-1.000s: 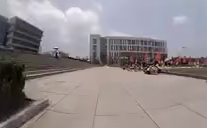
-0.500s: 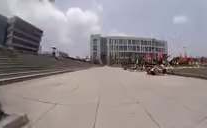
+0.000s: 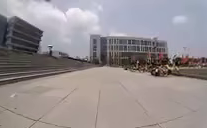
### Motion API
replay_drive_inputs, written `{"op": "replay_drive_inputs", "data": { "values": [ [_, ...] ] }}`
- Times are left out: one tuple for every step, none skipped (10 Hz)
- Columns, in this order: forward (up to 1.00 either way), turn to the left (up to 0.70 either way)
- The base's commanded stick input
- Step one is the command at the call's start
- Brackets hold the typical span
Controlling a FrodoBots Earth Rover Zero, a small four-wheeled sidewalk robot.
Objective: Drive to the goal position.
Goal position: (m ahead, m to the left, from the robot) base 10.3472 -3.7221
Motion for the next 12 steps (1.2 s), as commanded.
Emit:
{"op": "replay_drive_inputs", "data": {
  "values": [
    [1.0, 0.0],
    [1.0, 0.0],
    [1.0, 0.0],
    [1.0, 0.0],
    [1.0, 0.0],
    [1.0, 0.0],
    [1.0, 0.0],
    [1.0, 0.0],
    [1.0, 0.0],
    [1.0, 0.0],
    [1.0, 0.0],
    [1.0, 0.0]
  ]
}}
